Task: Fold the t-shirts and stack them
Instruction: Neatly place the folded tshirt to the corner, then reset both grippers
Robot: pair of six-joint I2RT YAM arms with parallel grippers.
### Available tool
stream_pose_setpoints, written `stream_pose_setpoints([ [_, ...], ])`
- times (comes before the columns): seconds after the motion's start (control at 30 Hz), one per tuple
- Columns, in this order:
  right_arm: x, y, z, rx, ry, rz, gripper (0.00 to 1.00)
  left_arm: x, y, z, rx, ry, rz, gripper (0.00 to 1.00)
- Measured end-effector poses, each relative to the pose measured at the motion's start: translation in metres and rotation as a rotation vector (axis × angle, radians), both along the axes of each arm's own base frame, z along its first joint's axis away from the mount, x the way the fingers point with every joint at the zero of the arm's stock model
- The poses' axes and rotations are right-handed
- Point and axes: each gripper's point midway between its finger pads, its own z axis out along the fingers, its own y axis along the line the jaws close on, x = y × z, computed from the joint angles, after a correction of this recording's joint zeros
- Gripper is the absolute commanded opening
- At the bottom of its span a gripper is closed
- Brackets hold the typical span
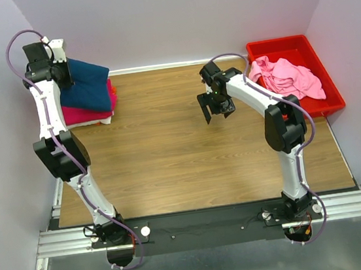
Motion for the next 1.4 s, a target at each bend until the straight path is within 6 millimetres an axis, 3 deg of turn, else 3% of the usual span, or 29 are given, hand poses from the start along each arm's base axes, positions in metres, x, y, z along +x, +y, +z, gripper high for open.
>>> stream_pose_setpoints([
  [0.07, 0.000, 0.000, 0.000, 0.000, -0.001, 0.000, 0.84, 0.001, 0.002, -0.004, -0.004, 0.007, 0.017, 0.42],
  [0.1, 0.000, 0.000, 0.000, 0.000, -0.001, 0.000, 0.84, 0.003, 0.004, -0.008, -0.011, 0.014, 0.035, 0.63],
  [0.13, 0.000, 0.000, 0.000, 0.000, -0.001, 0.000, 0.84, 0.004, 0.007, -0.013, -0.011, 0.024, 0.052, 0.68],
  [0.33, 0.000, 0.000, 0.000, 0.000, 0.000, 0.000, 0.84, 0.007, 0.030, -0.044, 0.030, 0.093, 0.171, 0.73],
  [0.5, 0.000, 0.000, 0.000, 0.000, -0.001, 0.000, 0.85, 0.005, 0.044, -0.039, 0.085, 0.078, 0.257, 0.75],
  [0.63, 0.001, -0.001, 0.001, -0.007, -0.007, -0.003, 0.85, 0.000, 0.038, -0.039, 0.075, 0.059, 0.290, 0.75],
  [0.7, 0.003, -0.002, 0.003, -0.011, -0.018, -0.007, 0.86, -0.004, 0.026, -0.035, 0.059, 0.039, 0.293, 0.75],
  [0.8, 0.011, -0.003, 0.014, -0.008, -0.070, -0.021, 0.87, -0.008, -0.009, -0.028, 0.017, -0.015, 0.273, 0.75],
  [0.93, 0.024, -0.002, 0.040, 0.034, -0.169, -0.052, 0.87, -0.017, -0.083, -0.015, -0.030, -0.098, 0.177, 0.75],
  [1.03, 0.033, -0.002, 0.063, 0.077, -0.248, -0.072, 0.87, -0.028, -0.162, -0.003, -0.080, -0.173, 0.054, 0.75],
  [1.13, 0.040, -0.006, 0.079, 0.117, -0.320, -0.100, 0.87, -0.046, -0.207, 0.001, -0.129, -0.213, -0.017, 0.75],
  [1.2, 0.044, -0.010, 0.083, 0.136, -0.350, -0.123, 0.87, -0.060, -0.221, 0.006, -0.158, -0.243, -0.028, 0.75],
  [1.4, 0.055, -0.031, 0.072, 0.165, -0.388, -0.212, 0.87, -0.088, -0.229, 0.033, -0.228, -0.356, 0.007, 0.75],
])
